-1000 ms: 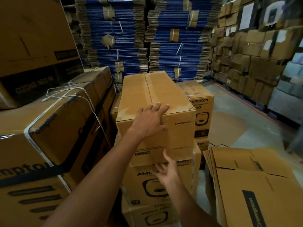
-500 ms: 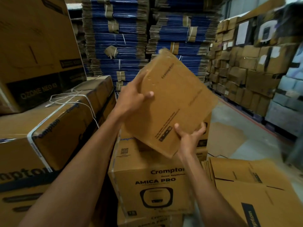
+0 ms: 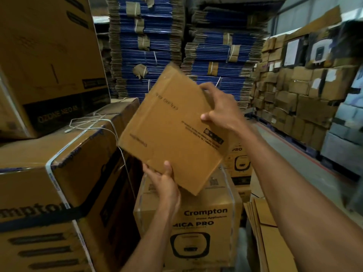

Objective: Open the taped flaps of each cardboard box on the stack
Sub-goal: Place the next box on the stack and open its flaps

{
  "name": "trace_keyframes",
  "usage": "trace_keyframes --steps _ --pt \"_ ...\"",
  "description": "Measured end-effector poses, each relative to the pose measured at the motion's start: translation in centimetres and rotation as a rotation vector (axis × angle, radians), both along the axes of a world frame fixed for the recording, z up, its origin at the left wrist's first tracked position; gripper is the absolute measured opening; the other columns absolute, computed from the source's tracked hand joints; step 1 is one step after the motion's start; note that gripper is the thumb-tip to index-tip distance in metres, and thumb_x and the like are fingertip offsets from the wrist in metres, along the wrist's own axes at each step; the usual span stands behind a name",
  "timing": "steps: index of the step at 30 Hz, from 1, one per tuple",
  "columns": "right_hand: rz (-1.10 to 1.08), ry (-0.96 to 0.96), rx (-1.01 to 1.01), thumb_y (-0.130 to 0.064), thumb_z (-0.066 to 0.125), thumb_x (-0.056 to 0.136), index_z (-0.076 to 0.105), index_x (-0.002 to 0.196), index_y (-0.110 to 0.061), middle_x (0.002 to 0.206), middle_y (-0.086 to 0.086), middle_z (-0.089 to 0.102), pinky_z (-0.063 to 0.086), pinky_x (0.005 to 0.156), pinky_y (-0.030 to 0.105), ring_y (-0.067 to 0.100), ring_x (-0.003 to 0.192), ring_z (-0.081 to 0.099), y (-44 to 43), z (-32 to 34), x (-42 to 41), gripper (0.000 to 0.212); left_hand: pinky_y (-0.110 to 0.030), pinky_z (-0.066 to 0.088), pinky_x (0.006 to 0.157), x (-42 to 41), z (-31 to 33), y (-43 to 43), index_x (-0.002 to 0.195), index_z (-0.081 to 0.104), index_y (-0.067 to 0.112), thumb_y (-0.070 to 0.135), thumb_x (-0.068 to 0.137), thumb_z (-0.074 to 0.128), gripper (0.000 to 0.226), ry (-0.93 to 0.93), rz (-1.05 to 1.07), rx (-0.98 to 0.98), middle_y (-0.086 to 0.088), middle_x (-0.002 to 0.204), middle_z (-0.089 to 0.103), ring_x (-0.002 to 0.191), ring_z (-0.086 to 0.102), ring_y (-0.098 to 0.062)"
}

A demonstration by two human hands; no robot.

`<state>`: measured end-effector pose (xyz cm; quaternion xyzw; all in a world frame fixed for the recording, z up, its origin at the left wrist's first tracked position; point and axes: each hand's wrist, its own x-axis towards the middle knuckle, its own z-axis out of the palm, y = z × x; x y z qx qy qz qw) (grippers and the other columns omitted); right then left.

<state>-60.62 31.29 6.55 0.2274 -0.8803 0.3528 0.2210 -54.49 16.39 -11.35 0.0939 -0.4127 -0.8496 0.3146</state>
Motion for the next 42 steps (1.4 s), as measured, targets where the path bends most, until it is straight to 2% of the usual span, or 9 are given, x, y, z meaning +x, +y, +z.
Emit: trace_keyframes --steps 4,6,12,15,19,24,29,37,42 --pt "0.03 0.141 0.342 -0.02 0.063 0.097 0.042 0.144 -0.041 0.114 -0.004 0.061 0.044 0.075 0.03 0.015 0.097 0.055 -4.3 -0.7 0.9 0.056 -0.063 0.044 0.105 1.4 -3.2 3.5 0.152 0.016 0.05 0.009 0.109 0.043 0.065 -0.152 -0.09 0.283 0.002 0.143 0.052 0.123 0.06 -0.021" --pt "-0.006 0.267 0.447 -0.022 0.061 0.099 0.045 0.144 -0.036 0.113 -0.003 0.067 0.048 0.084 0.037 0.018 0.099 0.061 -6.2 -2.0 1.1 0.049 -0.067 0.043 0.102 1.1 -4.9 3.8 0.15 0.023 0.045 0.007 0.109 0.04 0.059 -0.237 -0.188 0.345 0.0 0.138 0.056 0.12 0.061 -0.025" --pt "-0.02 0.386 0.423 -0.028 0.069 0.094 0.067 0.119 -0.028 0.109 -0.007 0.074 0.046 0.096 0.045 0.02 0.103 0.064 -7.1 -10.6 0.6 0.025 -0.054 0.045 0.106 1.2 -8.8 0.8 0.122 0.058 0.01 0.014 0.103 0.048 0.022 -0.566 -0.421 0.413 -0.018 0.134 0.047 0.13 0.046 -0.046" --pt "0.01 0.455 0.38 -0.025 0.073 0.09 0.069 0.121 -0.024 0.117 -0.006 0.073 0.046 0.091 0.044 0.022 0.105 0.063 -6.3 -14.4 1.0 0.031 -0.041 0.053 0.077 1.8 -9.8 -1.1 0.111 0.062 0.009 0.028 0.102 0.05 0.024 -0.811 -0.568 0.017 -0.017 0.109 0.058 0.091 0.059 -0.035" --pt "0.031 0.536 0.38 -0.024 0.072 0.089 0.068 0.121 -0.021 0.118 -0.005 0.071 0.042 0.086 0.041 0.023 0.103 0.059 -5.4 -17.1 1.2 0.032 -0.038 0.057 0.091 2.0 -7.7 -3.1 0.097 0.068 0.014 0.025 0.106 0.047 0.025 -0.894 -0.661 -0.555 -0.011 0.11 0.07 0.105 0.067 -0.029" --pt "0.035 0.534 0.307 -0.032 0.053 0.099 0.071 0.113 -0.017 0.11 -0.002 0.074 0.046 0.081 0.042 0.022 0.096 0.06 -5.2 -17.0 1.9 0.028 -0.023 0.052 0.057 1.6 2.3 -4.5 0.076 0.074 0.013 0.02 0.096 0.063 0.025 -0.585 -0.113 -1.268 -0.001 0.071 0.07 0.067 0.065 -0.014" --pt "0.008 0.324 0.233 -0.029 0.049 0.102 0.069 0.103 -0.019 0.099 -0.001 0.073 0.041 0.082 0.041 0.019 0.094 0.057 -4.5 -15.0 2.0 0.022 -0.016 0.049 0.067 -0.9 8.0 -5.0 0.091 0.073 0.017 0.023 0.1 0.061 0.016 -0.186 0.108 -1.505 0.007 0.081 0.069 0.074 0.062 -0.006" --pt "-0.135 -0.078 0.28 -0.039 0.049 0.1 0.064 0.117 -0.025 0.119 0.002 0.064 0.034 0.09 0.045 0.026 0.114 0.052 -5.1 -11.8 1.1 0.027 -0.04 0.046 0.102 -7.7 7.1 -5.5 0.136 0.061 0.017 0.028 0.105 0.048 0.036 -0.426 -0.263 -1.872 -0.005 0.14 0.06 0.123 0.056 -0.026" --pt "-0.245 -0.291 0.409 -0.052 0.056 0.09 0.058 0.128 -0.021 0.133 0.009 0.058 0.033 0.101 0.053 0.036 0.13 0.044 -5.7 -9.8 0.1 0.048 -0.045 0.039 0.111 -9.3 7.0 -5.5 0.146 0.052 0.024 0.03 0.105 0.041 0.044 -0.603 -0.355 -2.004 -0.005 0.15 0.053 0.134 0.049 -0.029"
